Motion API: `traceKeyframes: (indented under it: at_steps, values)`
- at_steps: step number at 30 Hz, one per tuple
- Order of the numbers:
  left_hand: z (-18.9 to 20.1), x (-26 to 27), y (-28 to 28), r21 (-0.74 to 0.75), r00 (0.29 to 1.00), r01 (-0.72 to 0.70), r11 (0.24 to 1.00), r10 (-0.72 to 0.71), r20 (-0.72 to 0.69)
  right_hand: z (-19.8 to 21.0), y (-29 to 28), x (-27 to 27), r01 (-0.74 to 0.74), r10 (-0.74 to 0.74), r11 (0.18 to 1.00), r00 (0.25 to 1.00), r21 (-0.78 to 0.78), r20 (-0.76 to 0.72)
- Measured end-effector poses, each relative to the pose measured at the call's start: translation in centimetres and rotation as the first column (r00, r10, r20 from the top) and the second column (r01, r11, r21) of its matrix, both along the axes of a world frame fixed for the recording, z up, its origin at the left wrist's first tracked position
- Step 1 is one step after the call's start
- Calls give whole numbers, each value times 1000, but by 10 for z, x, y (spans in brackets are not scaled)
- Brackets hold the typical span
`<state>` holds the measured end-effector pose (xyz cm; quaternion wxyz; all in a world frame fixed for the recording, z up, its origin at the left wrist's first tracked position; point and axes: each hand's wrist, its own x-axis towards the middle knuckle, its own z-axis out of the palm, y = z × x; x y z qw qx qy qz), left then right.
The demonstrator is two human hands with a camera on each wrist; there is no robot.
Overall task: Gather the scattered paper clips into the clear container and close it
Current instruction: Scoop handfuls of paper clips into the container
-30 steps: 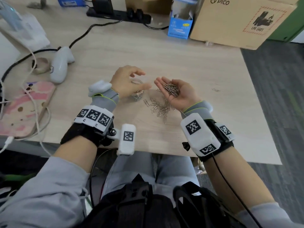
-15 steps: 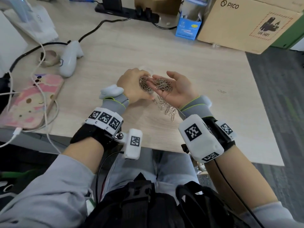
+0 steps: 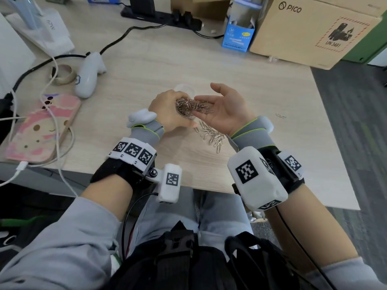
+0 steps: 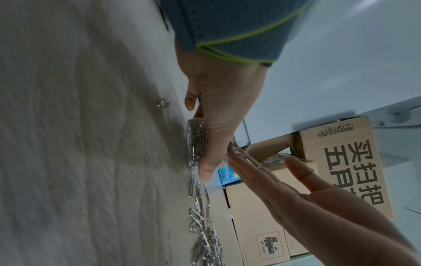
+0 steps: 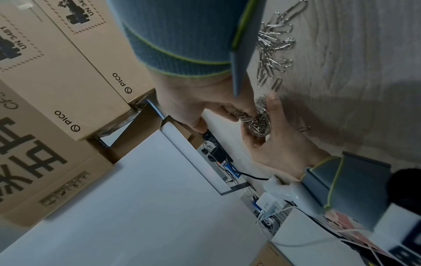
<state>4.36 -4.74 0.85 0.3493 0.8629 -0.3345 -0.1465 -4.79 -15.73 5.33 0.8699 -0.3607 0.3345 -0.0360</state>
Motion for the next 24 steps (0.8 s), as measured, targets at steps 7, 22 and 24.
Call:
traceKeyframes:
  at_steps: [7,22,24]
  values:
    - [-8,3,2,-39,999,-9,999,8,-31,5,3,4,-98,98,990,995,-99,-11]
    - [-18,8,10,-264,999,-4,964,-7,-40,-18,-8,-6,-16,17,947,1000,-320,1]
    - [-20,8,7,-245,999,-4,969,-8,-48,-22,-11,-9,-9,8,941,1000,-339,-3]
